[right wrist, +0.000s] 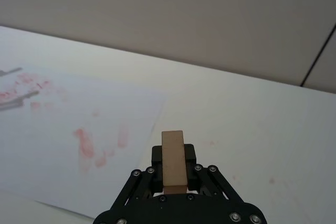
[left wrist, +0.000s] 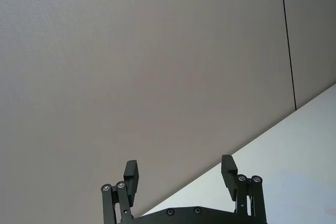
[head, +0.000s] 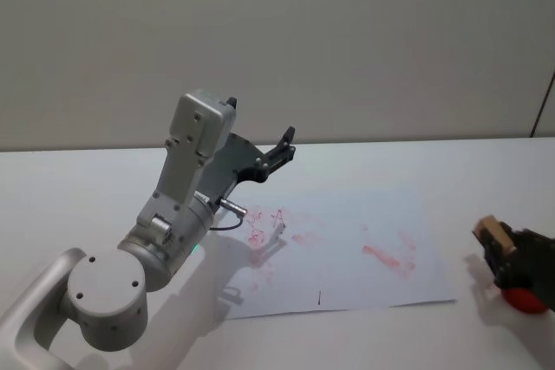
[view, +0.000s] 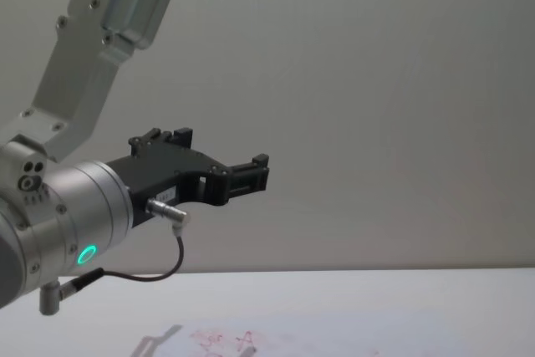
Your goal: Use the one hand to pick up the stamp and affix it onto the A4 paper.
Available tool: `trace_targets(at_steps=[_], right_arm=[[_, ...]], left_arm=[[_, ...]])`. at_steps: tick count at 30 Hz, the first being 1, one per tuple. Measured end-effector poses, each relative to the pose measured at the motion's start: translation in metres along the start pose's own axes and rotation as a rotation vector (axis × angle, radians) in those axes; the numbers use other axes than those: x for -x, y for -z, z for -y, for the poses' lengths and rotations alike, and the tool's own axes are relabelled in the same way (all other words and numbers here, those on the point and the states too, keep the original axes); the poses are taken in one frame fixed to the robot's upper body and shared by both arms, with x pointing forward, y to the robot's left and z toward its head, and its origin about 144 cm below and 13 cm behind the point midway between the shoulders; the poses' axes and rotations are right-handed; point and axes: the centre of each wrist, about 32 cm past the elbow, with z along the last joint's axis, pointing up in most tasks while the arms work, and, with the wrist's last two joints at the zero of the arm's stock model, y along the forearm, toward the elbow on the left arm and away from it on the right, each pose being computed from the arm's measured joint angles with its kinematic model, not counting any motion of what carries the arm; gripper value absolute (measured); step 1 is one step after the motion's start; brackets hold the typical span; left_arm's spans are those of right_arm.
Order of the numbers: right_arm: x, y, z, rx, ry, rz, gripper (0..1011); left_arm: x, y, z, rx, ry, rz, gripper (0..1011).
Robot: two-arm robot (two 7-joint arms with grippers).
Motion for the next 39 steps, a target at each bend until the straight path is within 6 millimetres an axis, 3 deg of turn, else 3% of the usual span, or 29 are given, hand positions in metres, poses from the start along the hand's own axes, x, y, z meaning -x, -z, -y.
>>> trace_targets(at_steps=[13, 39], right_arm=[[0.021, -0.015, -0.029, -0.054, -0.133, -0.042, 219], [0.042, 0.007, -0.067, 0.090, -0.177, -0.042, 219]], left_arm=[[0.000, 0.000, 0.000, 0.000, 0.000, 0.000, 1001], [0.000, 0.000, 0.000, 0.000, 0.000, 0.000, 1001]])
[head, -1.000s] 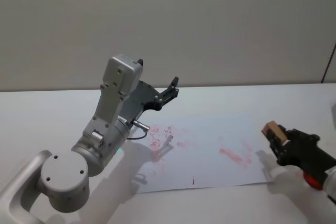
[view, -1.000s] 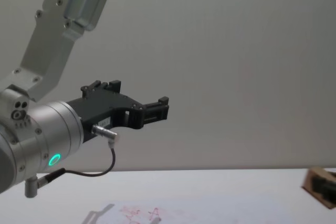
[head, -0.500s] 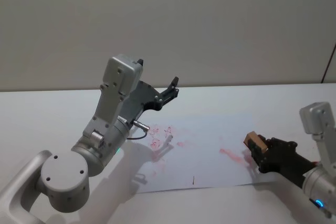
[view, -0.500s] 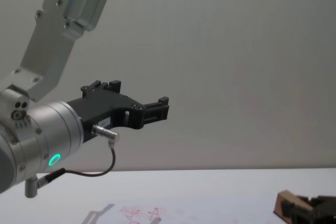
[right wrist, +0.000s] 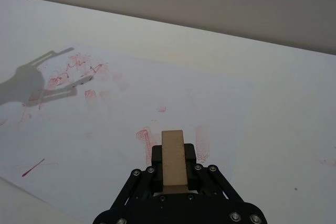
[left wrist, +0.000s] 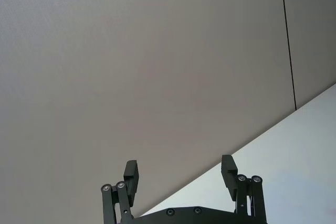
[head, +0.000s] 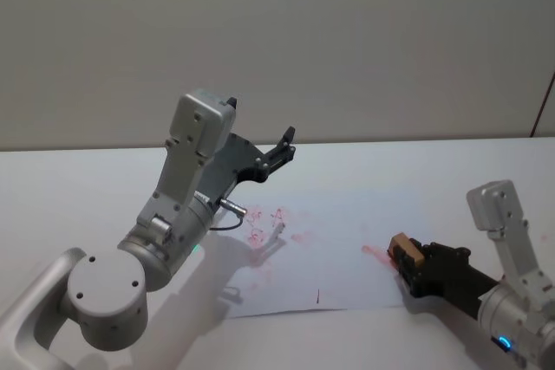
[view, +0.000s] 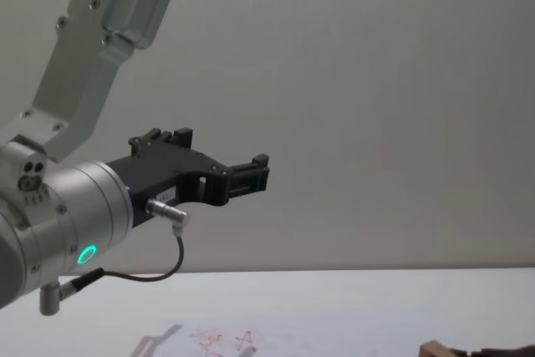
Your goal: Use the one hand to pick up the stamp and affix it onto the A4 paper.
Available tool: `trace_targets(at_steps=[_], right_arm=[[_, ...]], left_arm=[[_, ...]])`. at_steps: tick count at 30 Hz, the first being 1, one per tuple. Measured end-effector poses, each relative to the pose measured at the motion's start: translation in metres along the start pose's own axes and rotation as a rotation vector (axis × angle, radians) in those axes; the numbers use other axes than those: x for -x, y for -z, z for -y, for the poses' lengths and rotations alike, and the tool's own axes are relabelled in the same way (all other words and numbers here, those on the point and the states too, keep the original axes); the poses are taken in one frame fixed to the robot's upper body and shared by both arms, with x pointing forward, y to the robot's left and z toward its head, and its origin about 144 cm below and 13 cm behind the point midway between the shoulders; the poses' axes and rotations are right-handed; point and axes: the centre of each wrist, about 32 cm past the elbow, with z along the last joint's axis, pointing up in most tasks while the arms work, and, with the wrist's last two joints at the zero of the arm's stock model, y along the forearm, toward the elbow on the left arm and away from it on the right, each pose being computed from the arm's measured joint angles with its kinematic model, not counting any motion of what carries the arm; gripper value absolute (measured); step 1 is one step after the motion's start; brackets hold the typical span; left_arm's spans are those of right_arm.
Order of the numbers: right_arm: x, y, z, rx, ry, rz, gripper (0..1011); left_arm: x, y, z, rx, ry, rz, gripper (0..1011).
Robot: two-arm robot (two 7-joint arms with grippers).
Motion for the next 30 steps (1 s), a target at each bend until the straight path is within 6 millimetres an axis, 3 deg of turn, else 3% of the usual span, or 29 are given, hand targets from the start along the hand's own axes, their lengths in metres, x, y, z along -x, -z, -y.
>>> trace_targets(at_steps=[21, 30], right_arm=[[0.005, 0.003, -0.005, -0.002, 0.019, -0.027, 220], [0.005, -0.023, -0.002, -0.121, 0.026, -0.072, 219]], left_arm=[[0.000, 0.000, 0.000, 0.000, 0.000, 0.000, 1001], [0.000, 0.000, 0.000, 0.000, 0.000, 0.000, 1001]])
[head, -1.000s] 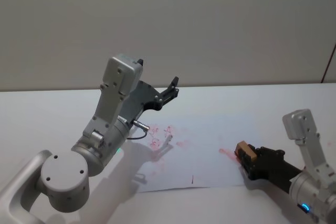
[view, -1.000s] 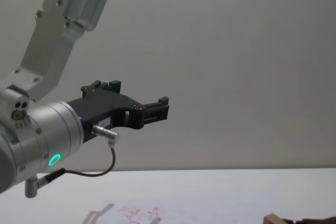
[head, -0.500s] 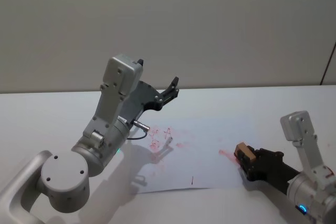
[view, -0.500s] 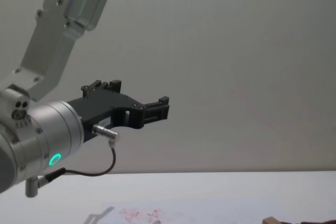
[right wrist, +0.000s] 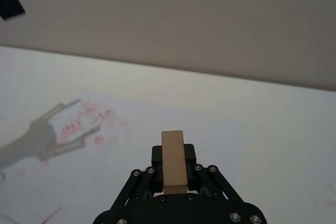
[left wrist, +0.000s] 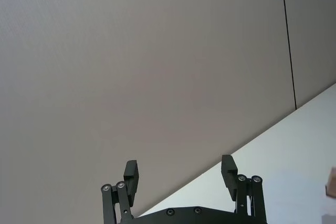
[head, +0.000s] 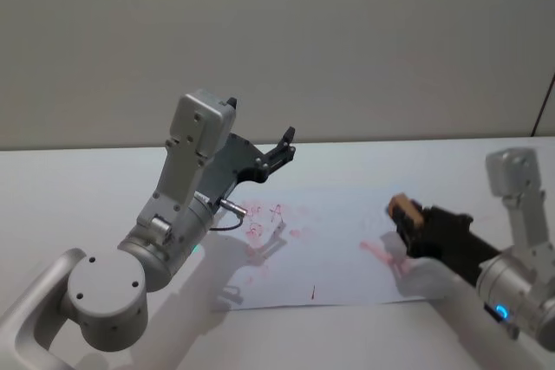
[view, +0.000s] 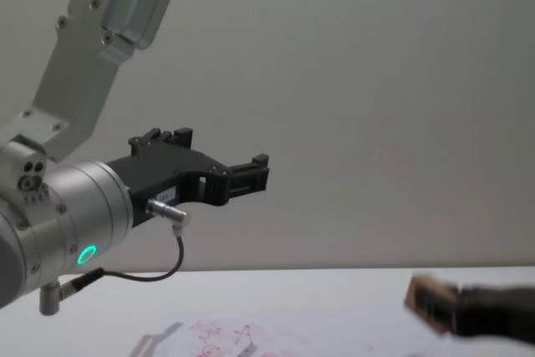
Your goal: Use the one hand to pick up the stamp and affix it onto the A4 paper.
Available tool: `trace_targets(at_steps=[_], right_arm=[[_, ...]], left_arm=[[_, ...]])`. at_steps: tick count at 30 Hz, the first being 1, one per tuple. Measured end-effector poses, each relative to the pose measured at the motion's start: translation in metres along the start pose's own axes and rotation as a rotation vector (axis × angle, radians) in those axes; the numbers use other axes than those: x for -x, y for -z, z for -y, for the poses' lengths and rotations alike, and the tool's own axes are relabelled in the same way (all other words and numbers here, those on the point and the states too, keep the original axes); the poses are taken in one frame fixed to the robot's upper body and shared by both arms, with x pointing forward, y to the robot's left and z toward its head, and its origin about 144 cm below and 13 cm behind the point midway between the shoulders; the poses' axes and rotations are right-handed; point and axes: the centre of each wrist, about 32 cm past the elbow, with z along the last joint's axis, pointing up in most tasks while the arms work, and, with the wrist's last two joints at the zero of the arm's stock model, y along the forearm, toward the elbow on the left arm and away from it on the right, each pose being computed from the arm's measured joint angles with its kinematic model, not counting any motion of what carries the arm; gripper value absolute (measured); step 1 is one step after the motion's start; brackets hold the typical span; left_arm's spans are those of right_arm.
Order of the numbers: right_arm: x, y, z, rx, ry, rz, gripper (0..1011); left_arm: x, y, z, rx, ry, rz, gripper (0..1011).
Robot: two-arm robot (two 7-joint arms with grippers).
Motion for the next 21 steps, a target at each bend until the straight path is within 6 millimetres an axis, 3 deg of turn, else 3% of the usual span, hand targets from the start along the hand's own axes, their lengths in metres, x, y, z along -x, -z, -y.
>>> trace_targets(at_steps=[8, 21], right_arm=[[-0.011, -0.026, 0.018, -0.087, 0.056, -0.040, 220], [-0.037, -0.020, 0.068, -0.031, 0.174, -0.043, 219]], left_arm=[[0.000, 0.000, 0.000, 0.000, 0.000, 0.000, 1001], [0.000, 0.000, 0.000, 0.000, 0.000, 0.000, 1001]])
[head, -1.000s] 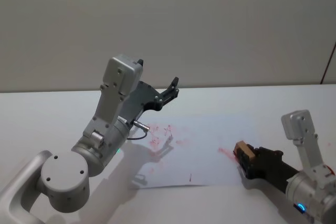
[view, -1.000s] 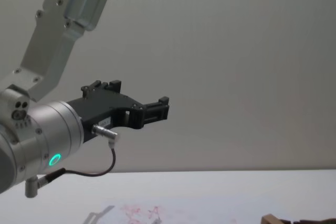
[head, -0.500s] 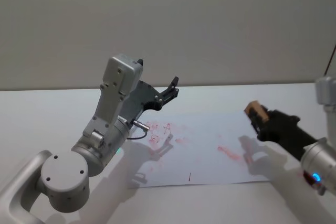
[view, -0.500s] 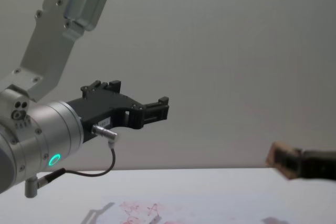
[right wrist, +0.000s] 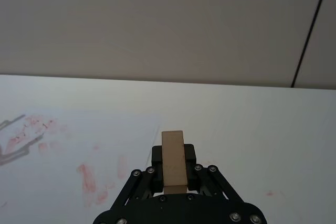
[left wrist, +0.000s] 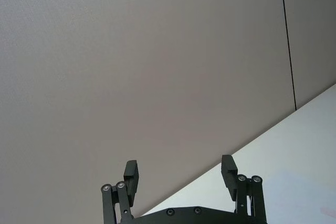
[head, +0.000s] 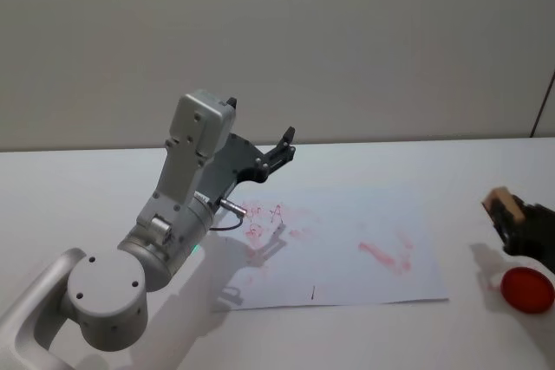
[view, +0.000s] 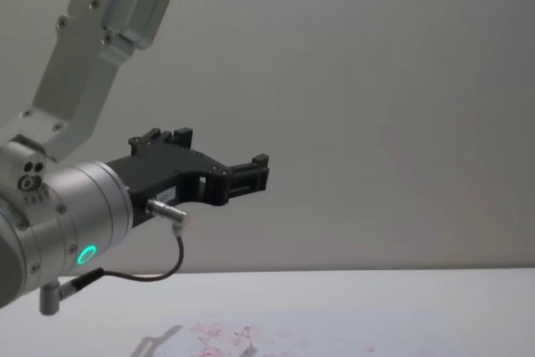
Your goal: Use the one hand to pick up the stamp and affix it onto the A4 paper.
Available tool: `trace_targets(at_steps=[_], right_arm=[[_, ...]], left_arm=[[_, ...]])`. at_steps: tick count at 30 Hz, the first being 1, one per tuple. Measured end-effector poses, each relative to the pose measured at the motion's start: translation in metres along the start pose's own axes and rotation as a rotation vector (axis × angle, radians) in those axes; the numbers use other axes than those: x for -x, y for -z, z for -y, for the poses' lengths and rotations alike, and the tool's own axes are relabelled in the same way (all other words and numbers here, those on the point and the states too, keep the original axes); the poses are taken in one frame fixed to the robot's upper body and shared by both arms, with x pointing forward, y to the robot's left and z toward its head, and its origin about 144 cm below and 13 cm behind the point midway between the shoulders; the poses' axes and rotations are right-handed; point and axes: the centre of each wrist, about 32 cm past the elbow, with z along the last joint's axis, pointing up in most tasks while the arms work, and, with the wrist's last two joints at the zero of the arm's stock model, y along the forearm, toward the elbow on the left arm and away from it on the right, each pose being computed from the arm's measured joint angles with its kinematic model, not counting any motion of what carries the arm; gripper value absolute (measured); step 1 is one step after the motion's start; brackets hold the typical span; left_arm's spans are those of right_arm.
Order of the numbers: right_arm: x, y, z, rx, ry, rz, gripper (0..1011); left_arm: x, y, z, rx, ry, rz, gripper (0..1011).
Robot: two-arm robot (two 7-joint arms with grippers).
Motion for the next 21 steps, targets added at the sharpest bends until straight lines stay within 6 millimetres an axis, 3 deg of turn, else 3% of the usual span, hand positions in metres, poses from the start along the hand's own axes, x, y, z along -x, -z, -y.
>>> trace_targets(at_steps=[10, 21], right_arm=[[-0.018, 0.007, 0.027, 0.053, 0.049, 0.034, 220], [-0.026, 0.010, 0.036, 0.095, 0.048, 0.067, 220]], left_arm=[[0.000, 0.000, 0.000, 0.000, 0.000, 0.000, 1001], [0.000, 0.000, 0.000, 0.000, 0.000, 0.000, 1001]])
